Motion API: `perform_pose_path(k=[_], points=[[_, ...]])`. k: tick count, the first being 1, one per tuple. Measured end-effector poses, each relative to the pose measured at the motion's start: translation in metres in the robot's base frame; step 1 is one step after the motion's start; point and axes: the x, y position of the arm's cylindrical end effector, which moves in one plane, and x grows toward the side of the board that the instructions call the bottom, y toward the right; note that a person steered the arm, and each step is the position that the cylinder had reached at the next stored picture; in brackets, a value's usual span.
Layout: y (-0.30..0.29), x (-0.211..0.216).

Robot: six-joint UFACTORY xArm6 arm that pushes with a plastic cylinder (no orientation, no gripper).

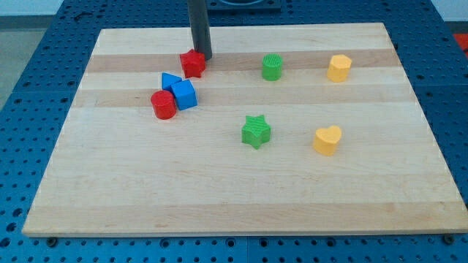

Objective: Point at the green circle

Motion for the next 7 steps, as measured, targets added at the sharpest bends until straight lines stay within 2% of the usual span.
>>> perform_pose_path(k=[1, 3, 4, 5, 7], points=[[-0.005, 0.023], [0.012, 0.016], [0.077, -0.026], [0.154, -0.049], [0.216, -0.042]])
